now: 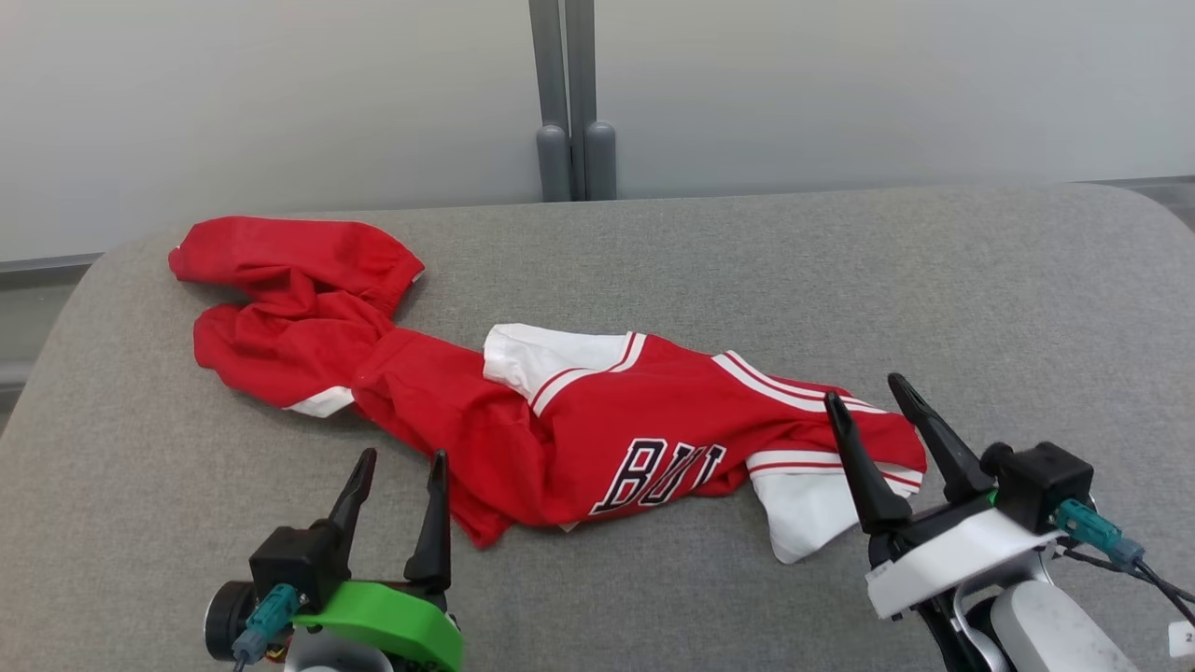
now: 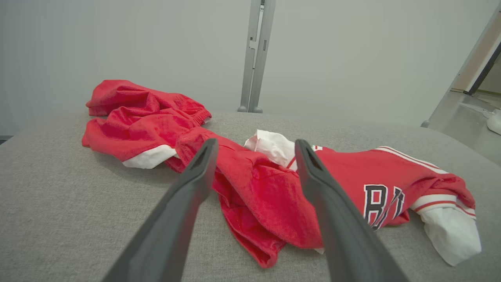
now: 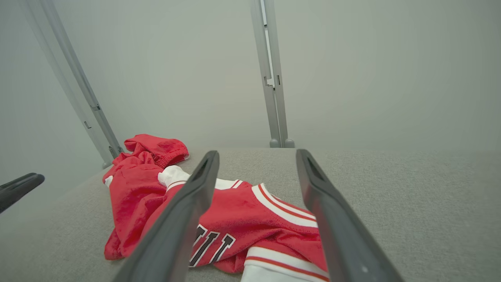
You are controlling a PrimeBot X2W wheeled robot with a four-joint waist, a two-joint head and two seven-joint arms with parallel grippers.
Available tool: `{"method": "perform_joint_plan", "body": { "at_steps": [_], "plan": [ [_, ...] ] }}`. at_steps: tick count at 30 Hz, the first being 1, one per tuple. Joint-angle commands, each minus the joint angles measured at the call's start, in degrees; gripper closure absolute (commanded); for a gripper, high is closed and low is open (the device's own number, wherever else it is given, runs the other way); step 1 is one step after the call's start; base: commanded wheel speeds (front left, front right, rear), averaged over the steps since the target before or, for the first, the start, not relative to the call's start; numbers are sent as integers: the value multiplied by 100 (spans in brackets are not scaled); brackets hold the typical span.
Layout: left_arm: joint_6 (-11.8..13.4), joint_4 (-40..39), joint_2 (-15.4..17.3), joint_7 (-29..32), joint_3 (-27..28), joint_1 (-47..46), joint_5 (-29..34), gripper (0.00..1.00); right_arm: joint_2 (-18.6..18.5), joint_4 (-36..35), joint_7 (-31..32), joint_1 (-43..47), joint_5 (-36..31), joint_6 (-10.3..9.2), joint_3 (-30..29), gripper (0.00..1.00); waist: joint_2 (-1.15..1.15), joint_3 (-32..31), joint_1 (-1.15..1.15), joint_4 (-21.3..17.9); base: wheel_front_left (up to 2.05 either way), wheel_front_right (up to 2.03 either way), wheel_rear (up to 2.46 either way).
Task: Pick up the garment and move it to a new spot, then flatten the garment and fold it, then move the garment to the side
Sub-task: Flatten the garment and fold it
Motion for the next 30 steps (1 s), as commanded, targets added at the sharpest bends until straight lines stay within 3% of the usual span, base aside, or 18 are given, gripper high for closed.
{"method": "perform_joint_plan", "body": {
  "at_steps": [1,6,19,30],
  "plan": [
    [-39,16,-7,-11,-23,-105,64,0,-83,79,-10,-245,62,-2,124,0,0,44,0,54,0,0,0],
    [-49,18,-62,15,-73,-249,85,0,-340,522,413,-1118,314,-2,527,0,0,265,0,334,0,0,0],
    [-147,176,-434,-14,-177,-656,154,0,-900,2641,2594,-3663,1502,-3,1727,0,0,1111,0,1712,0,0,0],
    [-297,333,-724,-15,-79,-773,230,0,-1126,3954,3458,-4470,2381,-3,2722,0,0,1419,0,2405,0,0,0]
  ]
}}
